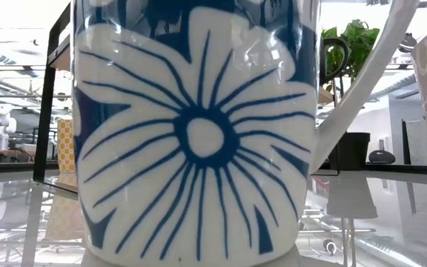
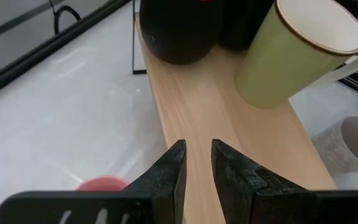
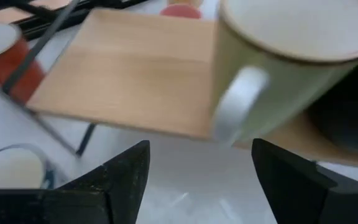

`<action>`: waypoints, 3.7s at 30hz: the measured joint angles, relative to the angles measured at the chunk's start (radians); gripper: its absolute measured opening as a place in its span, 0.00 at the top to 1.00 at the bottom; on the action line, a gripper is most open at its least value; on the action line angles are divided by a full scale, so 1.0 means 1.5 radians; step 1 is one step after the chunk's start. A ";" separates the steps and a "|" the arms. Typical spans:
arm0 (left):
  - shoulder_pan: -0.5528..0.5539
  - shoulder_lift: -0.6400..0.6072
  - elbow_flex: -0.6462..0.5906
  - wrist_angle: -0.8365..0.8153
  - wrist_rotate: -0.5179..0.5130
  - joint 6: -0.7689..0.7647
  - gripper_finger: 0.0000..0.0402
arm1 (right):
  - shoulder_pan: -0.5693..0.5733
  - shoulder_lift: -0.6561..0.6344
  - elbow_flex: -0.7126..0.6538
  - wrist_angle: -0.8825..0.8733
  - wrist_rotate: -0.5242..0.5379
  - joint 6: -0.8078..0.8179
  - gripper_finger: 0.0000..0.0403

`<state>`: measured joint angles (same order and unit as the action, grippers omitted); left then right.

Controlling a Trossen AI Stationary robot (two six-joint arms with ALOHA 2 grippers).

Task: Place coffee mugs
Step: Put the white mug on top of the shelf, then put the pink mug on top of the shelf

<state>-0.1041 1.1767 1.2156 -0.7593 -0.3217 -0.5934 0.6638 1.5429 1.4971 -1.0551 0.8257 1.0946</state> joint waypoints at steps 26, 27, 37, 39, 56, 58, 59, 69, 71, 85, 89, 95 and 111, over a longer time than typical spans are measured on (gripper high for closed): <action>-0.003 0.000 0.000 0.001 -0.013 -0.015 0.81 | -0.081 0.000 0.000 0.000 -0.016 -0.099 0.72; -0.003 0.000 0.000 0.000 -0.013 -0.015 0.81 | -0.081 0.000 0.000 -0.002 -0.021 -0.098 0.74; -0.003 0.000 0.000 0.001 -0.013 -0.010 0.81 | -0.081 -0.004 0.000 -0.020 -0.065 -0.092 0.81; -0.003 0.000 0.000 0.001 -0.013 -0.009 0.81 | -0.081 -0.010 0.000 -0.023 -0.067 -0.090 0.81; -0.003 0.000 0.000 0.001 -0.044 0.010 0.81 | -0.089 -0.043 0.000 -0.038 -0.065 -0.091 0.81; -0.003 0.000 0.000 0.001 -0.044 0.010 0.81 | -0.089 -0.043 0.000 -0.038 -0.065 -0.092 0.81; -0.003 0.000 0.000 0.001 -0.044 0.009 0.81 | -0.089 -0.043 0.000 -0.040 -0.065 -0.092 0.81; -0.003 0.000 0.000 0.002 -0.045 0.005 0.81 | -0.093 -0.043 0.000 -0.064 -0.051 -0.093 0.79; -0.003 0.000 0.000 0.002 -0.045 0.005 0.81 | -0.093 -0.043 0.000 -0.064 -0.043 -0.091 0.75; 0.005 0.000 0.000 -0.001 0.002 0.045 0.81 | -0.093 -0.097 0.000 -0.068 -0.106 -0.078 0.50; 0.030 0.000 0.000 -0.012 0.043 0.060 0.81 | -0.093 -0.137 0.000 -0.067 -0.118 -0.075 0.49; 0.061 0.000 0.000 -0.079 0.086 0.067 0.81 | -0.093 -0.192 0.000 -0.052 -0.137 -0.080 0.49; 0.032 -0.059 -0.142 -0.168 0.075 0.048 0.81 | -0.092 -0.247 -0.004 -0.051 -0.158 -0.031 0.49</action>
<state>-0.0558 1.0878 1.0020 -1.0116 -0.2096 -0.5216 0.5251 1.1721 1.4912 -1.1317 0.5881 1.0476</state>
